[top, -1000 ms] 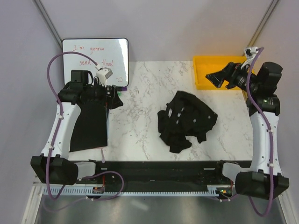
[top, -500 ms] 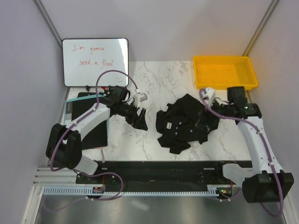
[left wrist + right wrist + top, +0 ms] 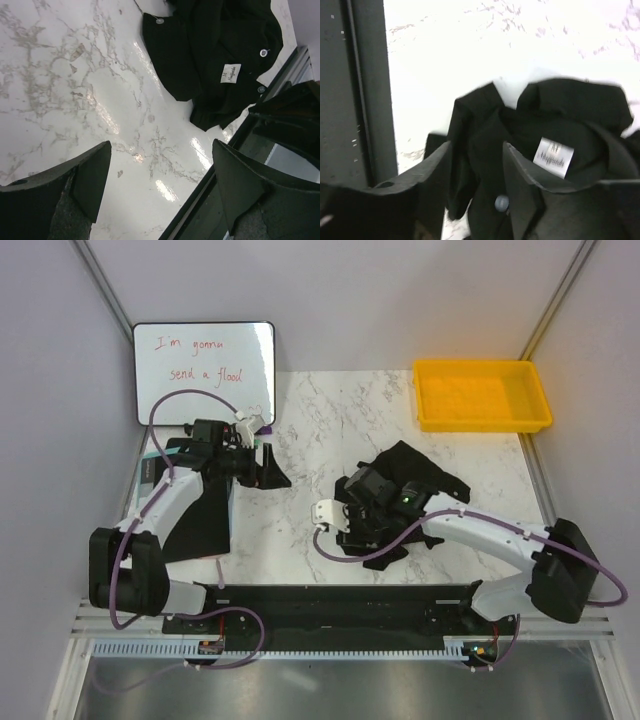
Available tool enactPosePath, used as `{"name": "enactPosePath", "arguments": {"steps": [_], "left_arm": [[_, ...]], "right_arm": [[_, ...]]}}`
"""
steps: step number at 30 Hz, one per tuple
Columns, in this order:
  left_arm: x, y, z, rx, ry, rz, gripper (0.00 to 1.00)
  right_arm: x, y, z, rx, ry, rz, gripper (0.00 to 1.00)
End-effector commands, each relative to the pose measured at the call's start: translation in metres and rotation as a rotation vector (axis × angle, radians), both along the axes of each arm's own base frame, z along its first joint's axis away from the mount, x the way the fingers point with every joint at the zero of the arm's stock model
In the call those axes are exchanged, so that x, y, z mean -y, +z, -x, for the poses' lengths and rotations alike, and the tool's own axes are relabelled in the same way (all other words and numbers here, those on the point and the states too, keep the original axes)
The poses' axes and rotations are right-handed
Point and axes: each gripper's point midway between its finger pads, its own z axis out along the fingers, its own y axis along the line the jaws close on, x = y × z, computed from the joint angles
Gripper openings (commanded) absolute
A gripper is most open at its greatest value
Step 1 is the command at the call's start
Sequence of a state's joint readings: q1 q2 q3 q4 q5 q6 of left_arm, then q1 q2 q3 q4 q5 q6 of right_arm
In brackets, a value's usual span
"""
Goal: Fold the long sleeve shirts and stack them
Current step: Move the shirt to the center of the board
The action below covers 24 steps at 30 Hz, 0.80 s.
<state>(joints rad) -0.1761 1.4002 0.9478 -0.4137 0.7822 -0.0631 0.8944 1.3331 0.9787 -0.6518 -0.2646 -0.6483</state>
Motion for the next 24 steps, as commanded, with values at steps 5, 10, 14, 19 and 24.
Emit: {"name": "enactPosePath", "arguments": {"steps": [5,10,14,19,24], "left_arm": [[-0.023,0.017,0.009,0.036,0.065,-0.006,0.89],[-0.032,0.024,0.009,0.055,0.090,-0.032,0.89],[-0.043,0.022,0.006,0.017,0.144,-0.027,0.90],[-0.048,0.026,-0.004,-0.025,0.178,0.011,0.90],[-0.048,0.029,-0.013,-0.024,0.179,0.011,0.90]], "right_arm": [[-0.039,-0.022,-0.031,0.088,0.076,0.131,0.46],[-0.041,-0.038,-0.036,0.049,0.111,0.229,0.41],[-0.039,-0.032,-0.034,0.027,0.132,0.260,0.37],[-0.020,-0.018,-0.021,-0.022,0.183,0.329,0.40],[-0.015,-0.027,-0.013,-0.060,0.207,0.348,0.42]]}}
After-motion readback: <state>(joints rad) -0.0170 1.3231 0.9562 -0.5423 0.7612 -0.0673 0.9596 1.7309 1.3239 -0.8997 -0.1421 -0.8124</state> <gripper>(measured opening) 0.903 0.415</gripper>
